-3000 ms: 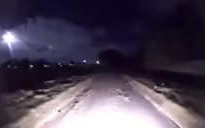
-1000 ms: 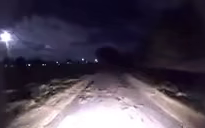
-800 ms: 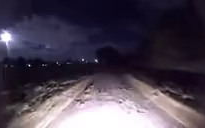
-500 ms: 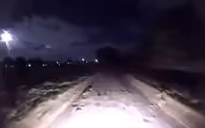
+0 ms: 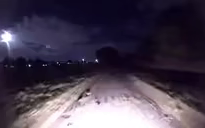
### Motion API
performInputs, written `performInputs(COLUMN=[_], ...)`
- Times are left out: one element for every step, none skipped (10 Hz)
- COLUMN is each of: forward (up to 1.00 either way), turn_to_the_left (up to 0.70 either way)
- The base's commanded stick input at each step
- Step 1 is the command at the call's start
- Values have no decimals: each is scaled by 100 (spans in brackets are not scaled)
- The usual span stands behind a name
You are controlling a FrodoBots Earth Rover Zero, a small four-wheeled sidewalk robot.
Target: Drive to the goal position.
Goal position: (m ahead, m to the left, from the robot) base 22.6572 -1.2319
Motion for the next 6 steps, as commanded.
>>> performInputs(forward=[85, 85, 85, 85, 85, 85], turn_to_the_left=[-16, -3, 0, 0, 0, 0])
